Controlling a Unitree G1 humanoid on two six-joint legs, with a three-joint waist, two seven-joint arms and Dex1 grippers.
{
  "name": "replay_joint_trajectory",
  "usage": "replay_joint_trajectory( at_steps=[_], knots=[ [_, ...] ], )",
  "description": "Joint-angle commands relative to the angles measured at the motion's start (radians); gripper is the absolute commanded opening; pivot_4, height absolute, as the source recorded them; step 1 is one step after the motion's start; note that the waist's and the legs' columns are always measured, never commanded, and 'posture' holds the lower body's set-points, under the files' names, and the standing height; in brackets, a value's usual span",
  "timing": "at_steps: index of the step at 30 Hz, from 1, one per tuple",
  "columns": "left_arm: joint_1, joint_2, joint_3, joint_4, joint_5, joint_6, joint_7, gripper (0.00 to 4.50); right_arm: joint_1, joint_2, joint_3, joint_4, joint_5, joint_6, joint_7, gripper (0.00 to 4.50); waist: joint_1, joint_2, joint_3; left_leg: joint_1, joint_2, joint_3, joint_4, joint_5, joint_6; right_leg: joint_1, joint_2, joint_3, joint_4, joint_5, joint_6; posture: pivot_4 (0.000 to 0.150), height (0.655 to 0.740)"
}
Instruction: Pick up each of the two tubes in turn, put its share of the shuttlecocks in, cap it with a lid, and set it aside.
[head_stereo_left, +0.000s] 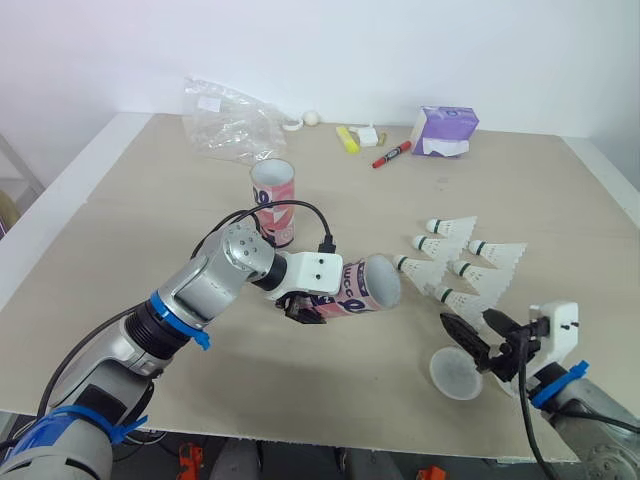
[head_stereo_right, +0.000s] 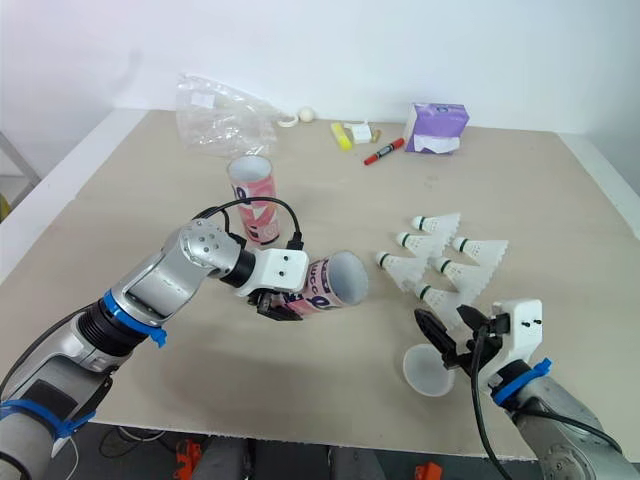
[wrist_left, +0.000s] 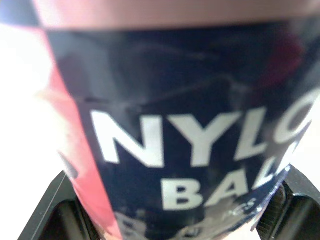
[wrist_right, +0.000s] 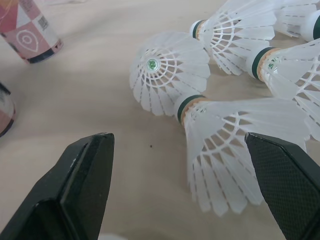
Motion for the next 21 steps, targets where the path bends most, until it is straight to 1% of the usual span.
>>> replay_joint_trajectory(
  at_steps=[1,2,3,6,7,8,10,11,12,18,21],
  knots=[
    [0.000,-0.004,-0.001,-0.001,0.010,-0.004,0.011,3.37,-0.022,0.003,-0.001,0.006,-0.001,0.000,-0.011,3.91,0.000,0.000,0.000,0.000,0.000,0.000,0.000,0.000,0.000,0.000,0.000,0.000,0.000,0.000,0.000,0.150,0.7400],
    [-0.001,-0.005,0.000,0.003,0.011,-0.006,0.012,3.37,-0.032,0.002,0.002,0.018,-0.005,0.000,-0.012,3.79,0.000,0.000,0.000,0.000,0.000,0.000,0.000,0.000,0.000,0.000,0.000,0.000,0.000,0.000,0.000,0.150,0.7400],
    [-0.002,-0.005,0.000,0.005,0.012,-0.007,0.013,3.37,-0.039,0.001,0.004,0.027,-0.007,-0.001,-0.013,3.37,0.000,0.000,0.000,0.000,0.000,0.000,0.000,0.000,0.000,0.000,0.000,0.000,0.000,0.000,0.000,0.150,0.7400],
    [-0.002,-0.007,0.000,0.008,0.013,-0.009,0.014,3.37,-0.055,-0.003,0.010,0.049,-0.025,-0.010,-0.010,2.56,0.000,0.000,0.000,0.000,0.000,0.000,0.000,0.000,0.000,0.000,0.000,0.000,0.000,0.000,0.000,0.150,0.7400],
    [-0.001,-0.007,0.000,0.006,0.013,-0.009,0.014,3.37,-0.058,-0.004,0.010,0.054,-0.029,-0.012,-0.009,1.86,0.000,0.000,0.000,0.000,0.000,0.000,0.000,0.000,0.000,0.000,0.000,0.000,0.000,0.000,0.000,0.150,0.7400],
    [-0.001,-0.008,0.000,0.006,0.013,-0.009,0.014,3.37,-0.061,-0.001,0.008,0.058,-0.029,-0.011,-0.010,1.44,0.000,0.000,0.000,0.000,0.000,0.000,0.000,0.000,0.000,0.000,0.000,0.000,0.000,0.000,0.000,0.150,0.7400],
    [-0.001,-0.009,0.000,0.008,0.013,-0.012,0.015,3.37,-0.059,-0.001,0.011,0.058,-0.037,-0.014,-0.003,0.93,0.000,0.000,0.000,0.000,0.000,0.000,0.000,0.000,0.000,0.000,0.000,0.000,0.000,0.000,0.000,0.150,0.7400],
    [-0.002,-0.010,0.000,0.010,0.013,-0.013,0.015,3.37,-0.058,0.000,0.011,0.057,-0.038,-0.016,-0.003,0.37,0.000,0.000,0.000,0.000,0.000,0.000,0.000,0.000,0.000,0.000,0.000,0.000,0.000,0.000,0.000,0.150,0.7400],
    [-0.002,-0.011,0.000,0.013,0.013,-0.014,0.015,3.37,-0.056,0.003,0.011,0.054,-0.037,-0.019,-0.002,0.04,0.000,0.000,0.000,0.000,0.000,0.000,0.000,0.000,0.000,0.000,0.000,0.000,0.000,0.000,0.000,0.150,0.7400],
    [-0.016,-0.016,0.000,0.048,0.014,-0.037,0.008,3.37,-0.052,-0.014,0.011,-0.001,-0.071,-0.068,0.024,0.04,0.001,0.001,0.000,0.000,0.000,0.000,0.000,0.000,0.000,0.000,0.000,0.000,0.000,0.000,0.000,0.150,0.7400],
    [-0.033,-0.021,0.003,0.082,0.016,-0.061,0.006,3.37,-0.031,-0.065,-0.033,-0.071,-0.058,-0.054,0.044,0.04,0.000,0.001,0.000,0.000,-0.001,0.000,0.001,0.001,0.001,0.001,0.000,0.001,0.000,0.000,0.000,0.150,0.7400]
  ],
)
